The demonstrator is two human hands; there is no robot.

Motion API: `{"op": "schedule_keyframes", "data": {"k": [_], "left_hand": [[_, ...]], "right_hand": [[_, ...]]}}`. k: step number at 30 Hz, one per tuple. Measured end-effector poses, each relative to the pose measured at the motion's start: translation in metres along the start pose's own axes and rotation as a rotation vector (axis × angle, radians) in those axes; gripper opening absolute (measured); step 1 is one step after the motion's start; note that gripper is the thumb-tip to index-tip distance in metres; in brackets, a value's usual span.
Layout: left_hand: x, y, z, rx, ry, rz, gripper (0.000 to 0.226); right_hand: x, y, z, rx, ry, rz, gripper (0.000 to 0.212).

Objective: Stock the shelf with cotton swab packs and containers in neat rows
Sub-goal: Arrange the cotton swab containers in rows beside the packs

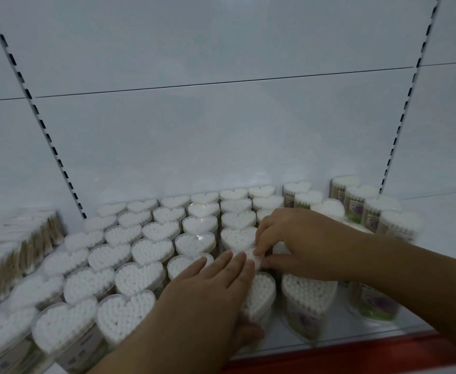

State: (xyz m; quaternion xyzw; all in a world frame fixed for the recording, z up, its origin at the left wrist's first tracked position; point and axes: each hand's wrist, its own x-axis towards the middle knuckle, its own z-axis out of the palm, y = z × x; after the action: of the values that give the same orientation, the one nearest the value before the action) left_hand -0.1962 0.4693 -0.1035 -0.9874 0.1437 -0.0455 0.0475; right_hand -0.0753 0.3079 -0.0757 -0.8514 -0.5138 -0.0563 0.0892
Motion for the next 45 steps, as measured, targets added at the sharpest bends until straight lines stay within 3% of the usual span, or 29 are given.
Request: {"op": "schedule_keyframes", "data": {"k": [3, 5, 7, 12, 16, 19, 21, 25, 27, 32, 40, 45], "left_hand": [[0.003, 0.002, -0.007, -0.003, -0.056, -0.025, 0.094], [0.004, 0.002, -0.001, 0.019, 0.019, -0.014, 0.112], [0.008, 0.006, -0.005, 0.002, -0.021, -0.018, 0.114], [0.033, 0.028, -0.007, -0.074, -0.023, 0.067, 0.097], [0.052, 0.031, -0.004, -0.095, -0.085, 0.109, 0.107], [0.066, 0.03, -0.003, -0.07, -0.146, 0.099, 0.118], [0.073, 0.028, 0.0, -0.057, -0.185, 0.083, 0.12], [0.075, 0.024, 0.003, -0.052, -0.175, 0.082, 0.12], [0.075, 0.025, 0.003, -0.036, -0.176, 0.085, 0.121], [0.074, 0.027, -0.002, -0.007, -0.192, 0.079, 0.123], [0.073, 0.027, 0.0, -0.032, -0.216, 0.042, 0.121], [0.072, 0.023, 0.006, -0.009, -0.237, 0.023, 0.126]], "right_hand": [[-0.003, 0.004, -0.012, -0.001, 0.051, 0.027, 0.027], [-0.01, 0.016, -0.026, 0.029, 0.125, 0.114, 0.031], [-0.02, 0.032, -0.039, 0.01, 0.118, 0.205, 0.037], [-0.041, 0.053, -0.038, -0.129, -0.237, 0.307, 0.06], [-0.07, 0.061, -0.033, -0.054, -0.379, 0.339, 0.115], [-0.086, 0.064, -0.032, -0.042, -0.449, 0.338, 0.128], [-0.089, 0.064, -0.032, -0.008, -0.418, 0.32, 0.117], [-0.061, 0.069, -0.028, -0.014, -0.021, 0.258, 0.054], [-0.037, 0.064, -0.024, -0.066, 0.046, 0.192, 0.04], [-0.004, 0.065, -0.007, -0.234, -0.098, 0.069, 0.037], [-0.008, 0.074, -0.008, -0.056, -0.095, 0.113, 0.03], [-0.048, 0.091, -0.026, 0.032, -0.1, 0.216, 0.055]]}}
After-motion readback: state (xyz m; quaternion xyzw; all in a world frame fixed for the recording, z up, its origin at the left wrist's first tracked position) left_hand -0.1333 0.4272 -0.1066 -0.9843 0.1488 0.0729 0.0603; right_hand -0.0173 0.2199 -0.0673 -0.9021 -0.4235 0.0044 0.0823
